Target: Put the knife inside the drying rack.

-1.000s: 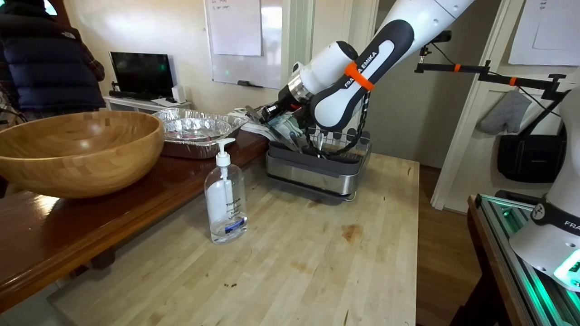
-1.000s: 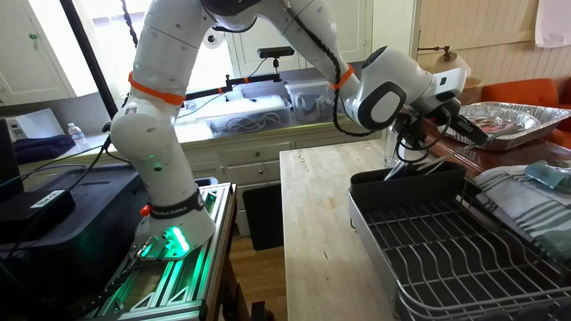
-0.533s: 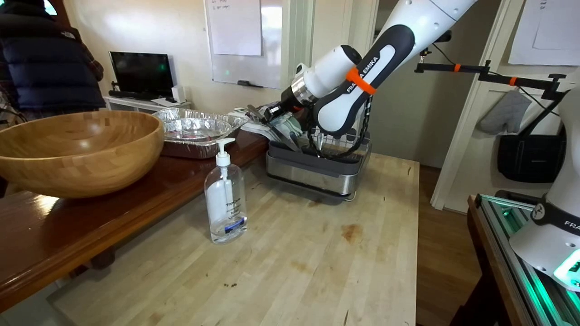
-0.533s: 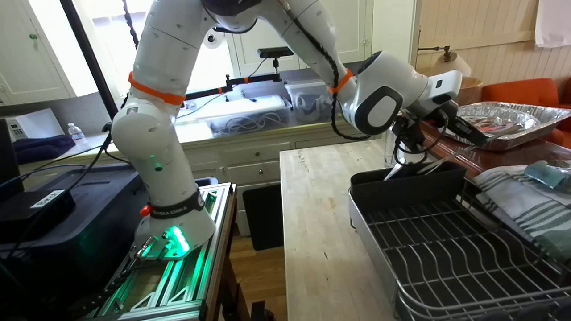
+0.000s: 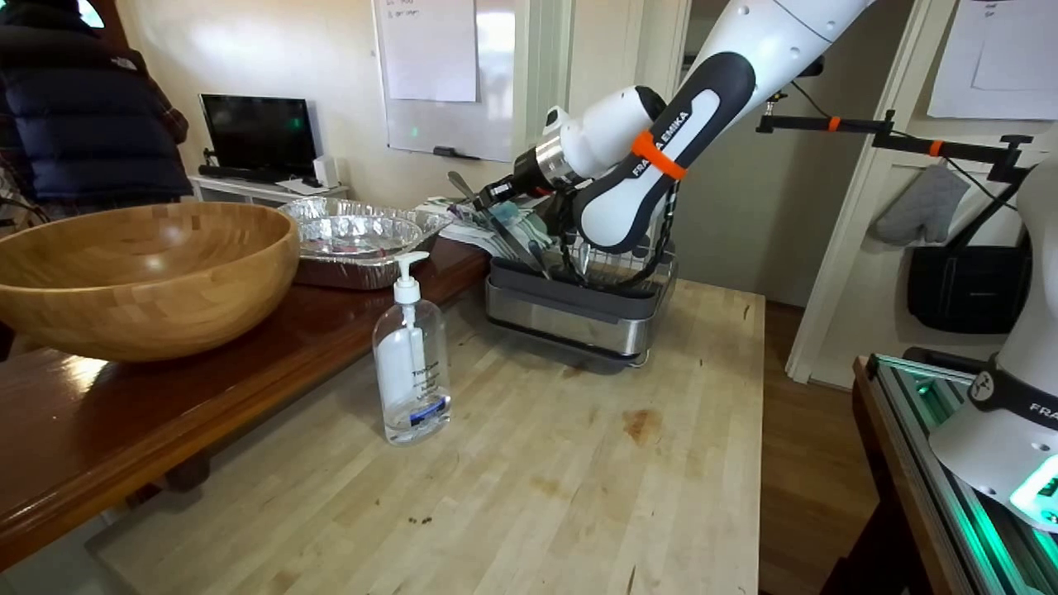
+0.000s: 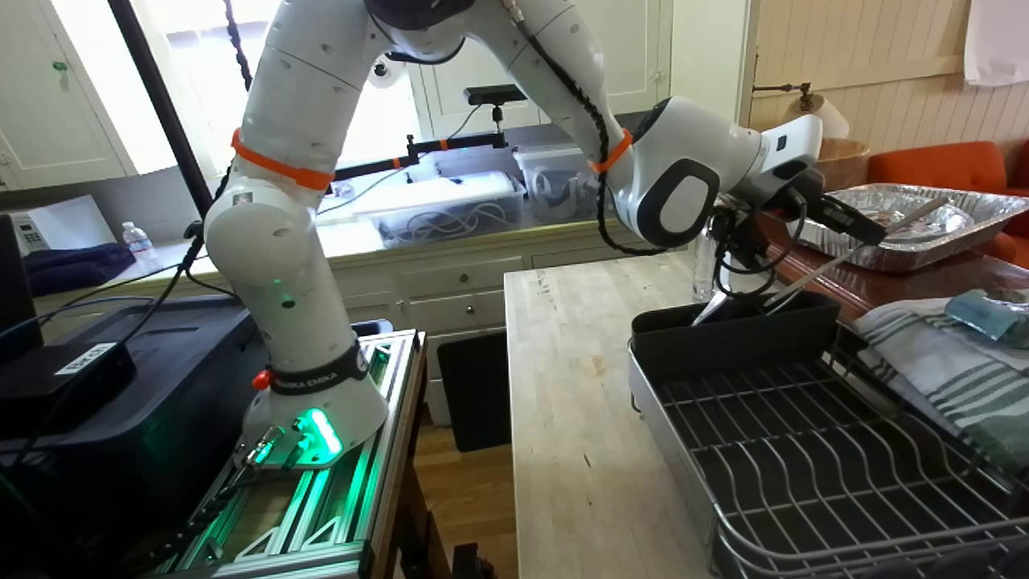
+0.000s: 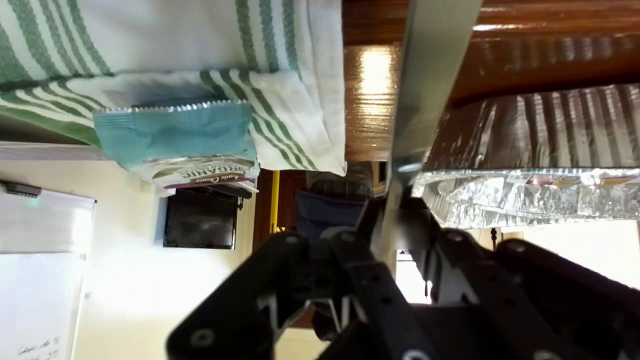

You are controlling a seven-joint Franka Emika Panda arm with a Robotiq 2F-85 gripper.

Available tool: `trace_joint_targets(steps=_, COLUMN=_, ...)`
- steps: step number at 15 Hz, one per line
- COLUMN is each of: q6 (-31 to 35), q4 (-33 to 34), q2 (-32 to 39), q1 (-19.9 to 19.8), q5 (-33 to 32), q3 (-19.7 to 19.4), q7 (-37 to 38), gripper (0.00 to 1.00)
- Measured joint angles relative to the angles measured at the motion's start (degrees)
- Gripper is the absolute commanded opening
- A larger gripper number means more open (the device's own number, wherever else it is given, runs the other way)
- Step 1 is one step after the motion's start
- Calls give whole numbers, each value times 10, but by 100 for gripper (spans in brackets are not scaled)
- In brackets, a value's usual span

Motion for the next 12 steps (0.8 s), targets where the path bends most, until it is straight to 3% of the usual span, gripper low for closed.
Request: trace_joint_targets(steps=12, q6=89, q4=7, q2=50, q1=16, q5=19, q3=-3, q7=0, gripper=4)
